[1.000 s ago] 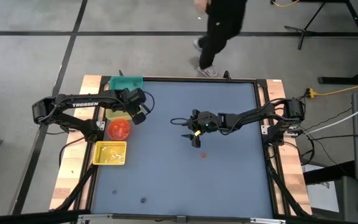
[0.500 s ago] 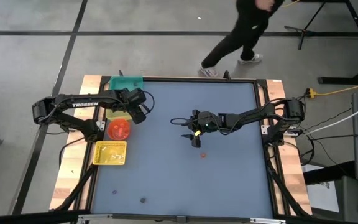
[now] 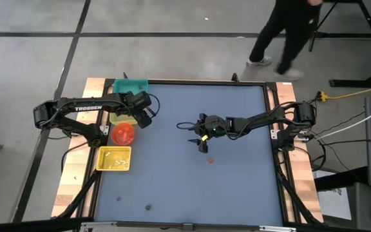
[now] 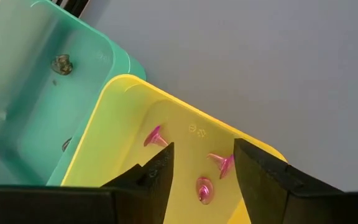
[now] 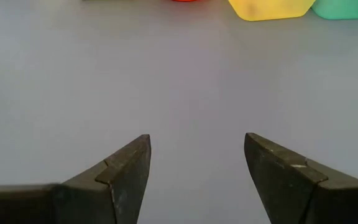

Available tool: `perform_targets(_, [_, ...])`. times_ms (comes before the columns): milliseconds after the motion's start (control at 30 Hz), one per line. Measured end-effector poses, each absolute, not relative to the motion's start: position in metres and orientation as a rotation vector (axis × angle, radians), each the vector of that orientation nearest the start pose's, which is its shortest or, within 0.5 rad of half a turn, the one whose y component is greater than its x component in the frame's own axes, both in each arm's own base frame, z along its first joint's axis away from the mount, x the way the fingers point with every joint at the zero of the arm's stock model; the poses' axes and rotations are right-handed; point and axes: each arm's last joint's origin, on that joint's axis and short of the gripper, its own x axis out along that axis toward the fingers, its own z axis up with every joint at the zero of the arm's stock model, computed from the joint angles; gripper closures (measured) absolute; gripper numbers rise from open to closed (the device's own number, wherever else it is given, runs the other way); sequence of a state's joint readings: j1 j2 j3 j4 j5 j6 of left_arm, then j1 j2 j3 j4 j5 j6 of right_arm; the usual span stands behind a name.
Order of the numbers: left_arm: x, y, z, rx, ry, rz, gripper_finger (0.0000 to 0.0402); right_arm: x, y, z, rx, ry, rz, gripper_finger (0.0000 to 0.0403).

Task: Sort Halloween decoration
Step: Put the black skull toy into the green bin

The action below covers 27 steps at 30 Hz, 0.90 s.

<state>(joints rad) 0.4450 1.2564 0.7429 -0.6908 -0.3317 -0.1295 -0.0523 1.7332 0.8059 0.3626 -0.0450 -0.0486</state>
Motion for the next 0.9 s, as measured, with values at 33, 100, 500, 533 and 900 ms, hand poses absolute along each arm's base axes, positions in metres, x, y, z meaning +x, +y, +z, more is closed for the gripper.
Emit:
perform_targets(33, [0.19, 0.101, 0.198, -0.179, 1.182, 0.76, 0.0251, 0.339, -0.016, 0.152, -0.02, 0.564, 0.006, 0.0144])
perform_targets(100, [0.191, 0.101, 0.198, -0.195, 1.172, 0.771, 0.0251, 0.339, -0.016, 0.152, -0.02, 0.564, 0.007, 0.0144])
perform_targets(500, [0.211, 0.091, 0.252, -0.35, 1.089, 0.597, 0.0251, 0.339, -0.016, 0.152, -0.02, 0.564, 0.006, 0.0144])
perform_targets(533, [0.214, 0.087, 0.256, -0.389, 1.071, 0.586, 0.0251, 0.339, -0.016, 0.152, -0.02, 0.564, 0.007, 0.0144])
perform_targets(900, [0.243, -0.002, 0.273, -0.684, 0.933, 0.396, 0.0251, 0.339, -0.016, 0.152, -0.02, 0.564, 0.007, 0.0144])
